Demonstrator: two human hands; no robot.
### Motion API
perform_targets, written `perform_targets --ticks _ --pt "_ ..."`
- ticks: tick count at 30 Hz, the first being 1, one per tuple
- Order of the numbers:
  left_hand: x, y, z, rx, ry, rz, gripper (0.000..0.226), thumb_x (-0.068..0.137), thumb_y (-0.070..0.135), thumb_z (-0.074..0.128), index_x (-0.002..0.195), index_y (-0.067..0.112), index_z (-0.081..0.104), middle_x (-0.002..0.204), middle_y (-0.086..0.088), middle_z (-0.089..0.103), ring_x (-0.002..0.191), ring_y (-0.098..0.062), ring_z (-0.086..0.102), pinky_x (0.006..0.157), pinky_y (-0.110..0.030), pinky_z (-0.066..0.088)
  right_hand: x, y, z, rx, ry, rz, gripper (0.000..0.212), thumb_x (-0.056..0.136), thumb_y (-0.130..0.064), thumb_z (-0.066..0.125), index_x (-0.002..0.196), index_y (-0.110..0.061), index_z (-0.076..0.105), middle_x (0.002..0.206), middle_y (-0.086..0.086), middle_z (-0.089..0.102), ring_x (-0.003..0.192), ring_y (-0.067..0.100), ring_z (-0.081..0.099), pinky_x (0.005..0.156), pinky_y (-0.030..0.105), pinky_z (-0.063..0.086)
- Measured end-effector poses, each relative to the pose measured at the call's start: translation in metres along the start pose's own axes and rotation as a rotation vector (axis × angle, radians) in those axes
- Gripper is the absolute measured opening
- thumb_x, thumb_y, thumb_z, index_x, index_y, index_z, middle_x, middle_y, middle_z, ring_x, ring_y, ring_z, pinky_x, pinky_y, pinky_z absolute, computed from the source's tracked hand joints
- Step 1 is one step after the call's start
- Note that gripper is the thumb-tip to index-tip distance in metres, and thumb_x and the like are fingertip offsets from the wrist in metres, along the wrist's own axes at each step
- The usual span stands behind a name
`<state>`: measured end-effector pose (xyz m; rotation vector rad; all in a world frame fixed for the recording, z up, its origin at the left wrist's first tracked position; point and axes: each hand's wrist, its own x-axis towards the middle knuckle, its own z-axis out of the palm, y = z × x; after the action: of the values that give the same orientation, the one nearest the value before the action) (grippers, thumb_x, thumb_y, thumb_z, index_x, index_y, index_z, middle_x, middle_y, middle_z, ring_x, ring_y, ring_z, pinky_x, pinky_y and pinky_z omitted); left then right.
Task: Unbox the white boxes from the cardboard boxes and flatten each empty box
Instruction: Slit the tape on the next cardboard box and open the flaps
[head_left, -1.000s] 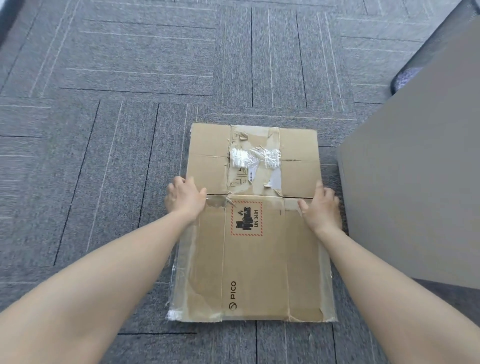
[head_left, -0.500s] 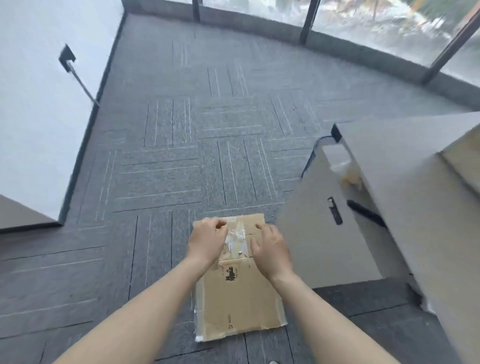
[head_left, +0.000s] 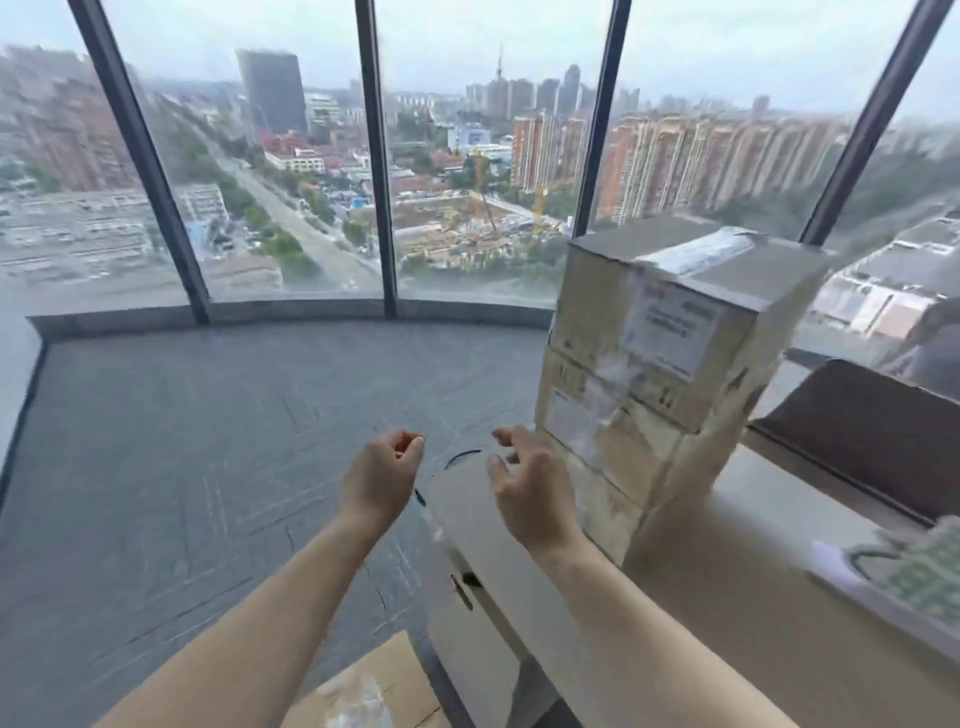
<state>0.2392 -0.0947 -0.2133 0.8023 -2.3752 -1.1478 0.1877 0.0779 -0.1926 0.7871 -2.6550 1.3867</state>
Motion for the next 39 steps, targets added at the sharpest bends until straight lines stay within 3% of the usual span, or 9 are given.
perform_targets --ticks 11,15,18,21,24,26,29,33,39 --pt "0.036 0.214 0.074 -0.457 -0.08 0.149 0.023 0.101 0.036 0.048 0.107 0.019 0.062 0.099 0.001 0.064 0.096 -0.02 0.059 0.086 -0.038 0.047 0.051 0.029 -0.23 0.068 0.562 -0.087 0.02 0.096 -0.012 0.055 0.113 -0.017 0.065 0.107 -0.003 0.061 0.084 0.004 0.055 0.081 0.027 0.049" --pt "0.062 0.248 0.093 -0.565 -0.127 0.148 0.057 0.097 0.052 0.048 0.141 0.015 0.047 0.144 -0.005 0.051 0.131 -0.023 0.047 0.112 -0.041 0.035 0.073 0.059 -0.254 0.12 0.615 0.061 0.042 0.096 -0.033 0.057 0.136 -0.021 0.052 0.131 -0.003 0.052 0.116 0.017 0.053 0.103 0.042 0.043" --pt "0.088 0.261 0.102 -0.629 -0.11 0.086 0.071 0.097 0.055 0.046 0.154 0.016 0.027 0.158 -0.003 0.03 0.145 -0.024 0.029 0.117 -0.041 0.023 0.094 0.075 -0.256 0.27 0.515 0.252 0.079 0.092 -0.059 0.052 0.155 -0.02 0.025 0.159 0.001 0.03 0.147 0.022 0.025 0.12 0.047 0.021" --pt "0.12 0.264 0.108 -0.706 -0.147 0.046 0.078 0.092 0.064 0.047 0.152 0.016 0.033 0.155 -0.003 0.037 0.143 -0.025 0.032 0.117 -0.043 0.024 0.113 0.085 -0.248 0.555 0.434 0.381 0.094 0.089 -0.067 0.052 0.159 -0.021 0.009 0.165 -0.002 0.014 0.152 0.022 0.008 0.123 0.047 0.01" --pt "0.152 0.26 0.112 -0.759 -0.235 0.005 0.081 0.082 0.07 0.056 0.141 0.015 0.051 0.145 -0.005 0.05 0.135 -0.026 0.044 0.115 -0.042 0.03 0.132 0.091 -0.239 0.678 0.426 0.435 0.092 0.085 -0.065 0.057 0.156 -0.019 0.022 0.158 0.001 0.034 0.144 0.026 0.031 0.119 0.048 0.022" --pt "0.166 0.258 0.115 -0.763 -0.299 -0.043 0.067 0.084 0.064 0.061 0.122 0.009 0.065 0.117 -0.007 0.069 0.109 -0.022 0.063 0.095 -0.035 0.046 0.14 0.094 -0.235 0.661 0.456 0.431 0.086 0.079 -0.062 0.057 0.148 -0.016 0.034 0.137 0.003 0.055 0.128 0.026 0.049 0.112 0.045 0.033" --pt "0.178 0.258 0.12 -0.728 -0.469 -0.031 0.037 0.092 0.049 0.059 0.089 0.013 0.065 0.062 0.003 0.068 0.057 -0.01 0.066 0.06 -0.025 0.045 0.146 0.092 -0.231 0.682 0.522 0.43 0.053 0.082 -0.044 0.056 0.127 -0.017 0.049 0.092 -0.003 0.058 0.094 0.022 0.058 0.093 0.041 0.043" --pt "0.182 0.256 0.126 -0.77 -0.503 0.025 0.021 0.095 0.038 0.057 0.089 0.02 0.065 0.072 0.001 0.066 0.058 -0.012 0.064 0.054 -0.022 0.045 0.151 0.092 -0.227 0.751 0.506 0.443 0.052 0.064 -0.051 0.052 0.112 -0.036 0.038 0.105 -0.006 0.056 0.114 0.034 0.058 0.101 0.05 0.044" --pt "0.165 0.256 0.128 -0.891 -0.545 0.003 0.011 0.092 0.026 0.059 0.091 0.015 0.063 0.074 -0.004 0.063 0.056 -0.015 0.061 0.048 -0.017 0.047 0.134 0.094 -0.238 0.784 0.524 0.416 0.023 0.08 -0.037 0.048 0.098 -0.024 0.047 0.099 0.009 0.054 0.089 0.027 0.055 0.062 0.029 0.045"
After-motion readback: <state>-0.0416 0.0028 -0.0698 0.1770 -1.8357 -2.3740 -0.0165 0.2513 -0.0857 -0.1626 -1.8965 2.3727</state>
